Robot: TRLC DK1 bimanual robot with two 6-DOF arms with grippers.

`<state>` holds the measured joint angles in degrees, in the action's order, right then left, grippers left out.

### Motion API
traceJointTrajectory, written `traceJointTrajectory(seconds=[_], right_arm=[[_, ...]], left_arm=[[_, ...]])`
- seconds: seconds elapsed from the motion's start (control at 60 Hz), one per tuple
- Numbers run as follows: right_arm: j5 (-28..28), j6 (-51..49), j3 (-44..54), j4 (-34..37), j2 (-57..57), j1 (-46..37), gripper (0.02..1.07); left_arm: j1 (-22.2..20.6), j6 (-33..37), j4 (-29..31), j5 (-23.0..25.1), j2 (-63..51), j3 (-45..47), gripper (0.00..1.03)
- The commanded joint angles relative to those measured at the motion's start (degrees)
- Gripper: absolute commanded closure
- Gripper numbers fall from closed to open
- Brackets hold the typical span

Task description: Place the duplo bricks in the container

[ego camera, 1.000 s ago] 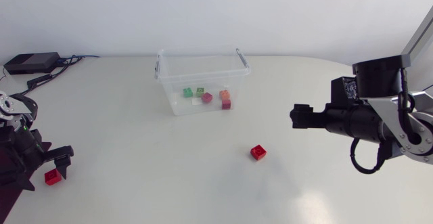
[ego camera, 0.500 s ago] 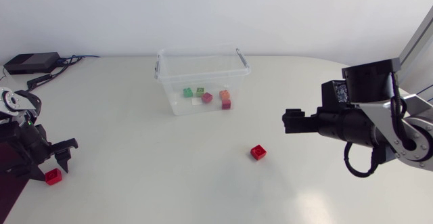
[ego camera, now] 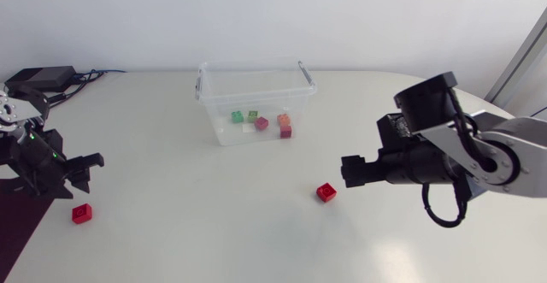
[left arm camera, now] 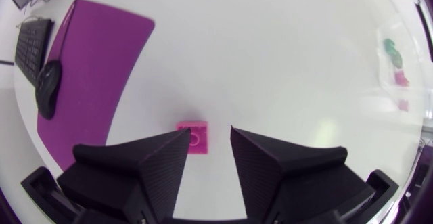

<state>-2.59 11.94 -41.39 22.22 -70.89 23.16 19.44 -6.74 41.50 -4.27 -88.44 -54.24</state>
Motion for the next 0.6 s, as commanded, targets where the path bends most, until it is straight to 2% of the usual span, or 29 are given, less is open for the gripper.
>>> traceJointTrajectory(seconds=[0.0, 0.067, 0.1, 0.133, 0.233, 0.317, 0.45, 0.583], right_arm=[[0.6, -2.0, -4.1, 2.9, -4.6, 0.7, 0.06], [1.3, -3.6, -6.2, 5.1, -7.3, 1.2, 0.06], [3.0, -9.0, -8.2, 8.8, -9.7, 1.5, 0.06], [3.5, -10.2, -9.0, 9.9, -11.2, 1.6, 0.06], [3.8, -12.0, -7.5, 5.7, -13.3, 2.1, 0.06], [7.3, -13.4, -7.0, 3.6, -14.9, 2.0, 0.06], [7.5, -13.6, -7.7, 1.5, -18.4, 2.3, 0.07], [7.5, -13.6, -7.9, 0.8, -19.5, 2.9, 0.07]], left_arm=[[-2.8, 2.8, 0.3, 0.9, 4.2, -2.5, 0.65], [-4.4, 3.8, 0.3, 1.8, 5.7, -4.0, 0.65], [-5.2, 4.0, 0.3, 2.0, 6.4, -4.8, 0.65], [-6.4, 4.4, 0.3, 2.4, 7.4, -5.7, 0.65], [-9.0, 4.7, 0.2, 3.3, 8.7, -8.0, 0.65], [-10.7, 4.6, 0.0, 3.3, 9.1, -9.2, 0.65], [-13.6, 4.2, -0.2, 3.3, 9.6, -10.2, 0.65], [-12.9, 2.7, 0.4, 1.8, 9.9, -9.7, 0.63]])
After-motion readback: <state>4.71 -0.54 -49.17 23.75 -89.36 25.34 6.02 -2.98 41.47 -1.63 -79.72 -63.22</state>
